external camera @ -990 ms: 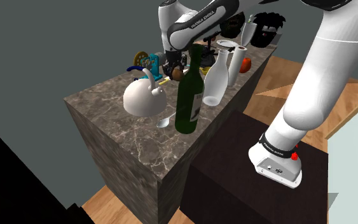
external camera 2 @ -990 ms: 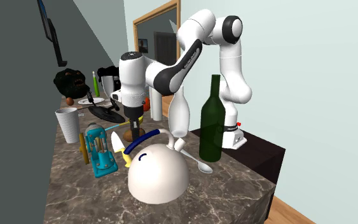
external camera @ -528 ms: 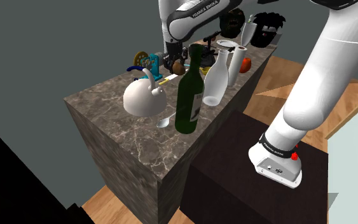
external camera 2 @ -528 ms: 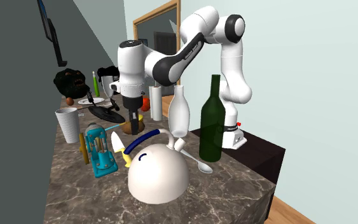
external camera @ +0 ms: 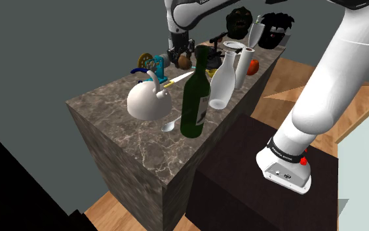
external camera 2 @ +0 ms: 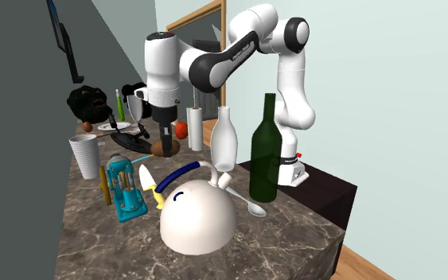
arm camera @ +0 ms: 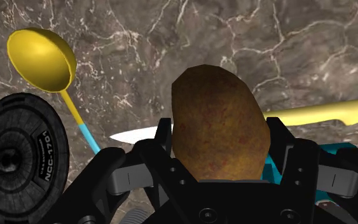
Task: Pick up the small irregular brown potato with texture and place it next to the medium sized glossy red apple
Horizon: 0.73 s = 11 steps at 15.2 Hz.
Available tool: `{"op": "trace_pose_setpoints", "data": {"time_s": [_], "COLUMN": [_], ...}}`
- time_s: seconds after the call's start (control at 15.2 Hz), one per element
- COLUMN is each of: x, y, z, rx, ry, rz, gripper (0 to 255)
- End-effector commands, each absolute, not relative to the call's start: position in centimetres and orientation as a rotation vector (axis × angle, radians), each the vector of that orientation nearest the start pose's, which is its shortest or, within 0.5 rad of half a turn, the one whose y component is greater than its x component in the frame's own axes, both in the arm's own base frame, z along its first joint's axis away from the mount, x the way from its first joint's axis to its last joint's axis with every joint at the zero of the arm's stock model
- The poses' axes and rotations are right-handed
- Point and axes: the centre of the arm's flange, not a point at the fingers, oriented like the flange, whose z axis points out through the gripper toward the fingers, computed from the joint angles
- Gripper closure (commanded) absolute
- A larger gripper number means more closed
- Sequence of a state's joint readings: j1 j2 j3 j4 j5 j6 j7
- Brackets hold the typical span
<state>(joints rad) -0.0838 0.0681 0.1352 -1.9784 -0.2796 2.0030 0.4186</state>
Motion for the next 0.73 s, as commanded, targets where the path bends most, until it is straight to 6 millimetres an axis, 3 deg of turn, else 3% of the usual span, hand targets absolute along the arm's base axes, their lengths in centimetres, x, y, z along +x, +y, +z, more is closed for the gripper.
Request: {"op": "trace_pose_setpoints", "data": {"time_s": [0.0,0.66], "x": [56.7,56.7], "y": [1.2,1.2], "z": [44.3,49.6], "rx": [-3.361,-3.361], "ry": [0.412,0.412], "rz": [-0.026,-0.026], "gripper": [255,255]}}
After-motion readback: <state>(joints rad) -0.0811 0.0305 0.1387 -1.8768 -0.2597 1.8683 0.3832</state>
